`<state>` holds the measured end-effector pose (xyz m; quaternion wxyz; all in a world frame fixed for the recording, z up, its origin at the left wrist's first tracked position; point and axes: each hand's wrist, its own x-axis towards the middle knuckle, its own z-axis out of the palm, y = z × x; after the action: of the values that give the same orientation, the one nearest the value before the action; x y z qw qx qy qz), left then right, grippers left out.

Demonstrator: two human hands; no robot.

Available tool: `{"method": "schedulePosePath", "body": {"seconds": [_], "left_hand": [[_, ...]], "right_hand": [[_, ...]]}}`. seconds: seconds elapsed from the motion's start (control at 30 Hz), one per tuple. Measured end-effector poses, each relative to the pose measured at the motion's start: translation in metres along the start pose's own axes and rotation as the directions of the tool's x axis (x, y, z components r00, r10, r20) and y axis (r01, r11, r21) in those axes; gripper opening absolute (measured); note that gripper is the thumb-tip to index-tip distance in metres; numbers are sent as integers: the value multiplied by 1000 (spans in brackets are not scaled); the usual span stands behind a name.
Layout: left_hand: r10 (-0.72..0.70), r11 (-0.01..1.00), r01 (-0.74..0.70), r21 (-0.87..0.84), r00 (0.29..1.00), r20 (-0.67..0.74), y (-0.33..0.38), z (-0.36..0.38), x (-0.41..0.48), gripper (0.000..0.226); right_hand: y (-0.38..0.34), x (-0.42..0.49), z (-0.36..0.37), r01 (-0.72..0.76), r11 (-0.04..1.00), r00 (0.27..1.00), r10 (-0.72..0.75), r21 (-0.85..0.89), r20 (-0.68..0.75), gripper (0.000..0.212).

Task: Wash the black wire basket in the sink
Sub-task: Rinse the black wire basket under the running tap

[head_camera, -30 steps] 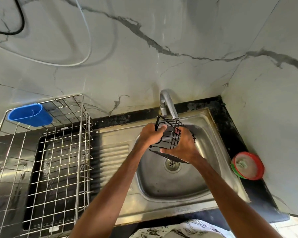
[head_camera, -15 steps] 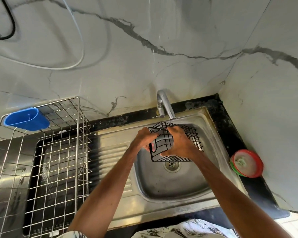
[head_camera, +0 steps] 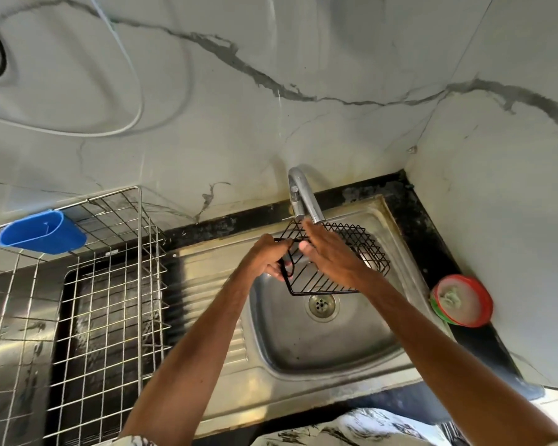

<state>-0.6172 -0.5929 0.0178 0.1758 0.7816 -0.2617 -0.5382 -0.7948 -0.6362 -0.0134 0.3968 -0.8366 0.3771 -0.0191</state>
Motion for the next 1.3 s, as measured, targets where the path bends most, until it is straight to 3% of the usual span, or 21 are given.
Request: {"method": "schedulePosePath", "body": {"seconds": [0.07,0.13,0.27,0.37,0.43,0.5,0.57,0.63,0.7,0.77,0.87,0.97,1.03,1.13,1.2,1.3], "left_hand": [[-13,1000,13,-22,1000,-20,0,0,1,28],[-22,999,21,-32,999,-34,0,1,1,28],[-1,1000,1,2,998,-64,-4,0,5,27],[10,1000,-11,-13,996,-90,-6,-1,2,23],[-6,999,1,-47,995,-102,-9,-3,1,35],[-25,997,17,-74,994,-108,-12,-7,-1,38],[-32,997,24,-72,993,-115,-14,-11,-4,37],[-32,999,27,-47,992,-121,-15,-13,-6,38],[-33,999,31,-21,993,-112,-16,-13,-4,41],[-25,1000,25,1,994,-103,-19,-13,0,41],[-14,1000,15,16,995,-100,-24,-15,-1,40],[-30,998,24,-53,992,-122,-28,-19,-5,47],[-40,996,29,-83,991,-128,-33,-23,-6,48],[-29,994,13,-113,990,-140,-37,-26,-7,46],[-14,995,0,-98,990,-143,-39,-24,-6,45],[-13,996,2,-85,991,-134,-38,-18,-2,47]], "right_hand": [[22,4,-7,-214,977,977,214,12,-13,78],[24,5,-7,-272,961,961,274,-40,44,85],[-30,-8,14,69,996,995,-65,-58,77,82],[-39,-5,17,174,979,984,-168,-110,61,73],[-23,7,11,85,996,996,-86,-21,-11,76],[10,17,3,-96,991,992,103,89,-77,85],[39,20,1,-283,957,959,285,68,-15,92],[48,21,5,-367,930,930,366,14,39,96],[26,17,15,-265,964,964,265,-11,36,94],[-10,6,27,-56,998,998,57,-27,23,85],[-44,-2,34,141,989,989,-139,-49,44,75],[-22,20,23,59,997,998,-60,-49,-14,75],[10,34,12,-106,994,991,103,-38,-84,85],[46,38,2,-346,938,938,345,-11,-17,90],[44,33,5,-359,933,933,359,-34,0,97],[5,16,20,-145,987,989,145,-76,-11,89]]}}
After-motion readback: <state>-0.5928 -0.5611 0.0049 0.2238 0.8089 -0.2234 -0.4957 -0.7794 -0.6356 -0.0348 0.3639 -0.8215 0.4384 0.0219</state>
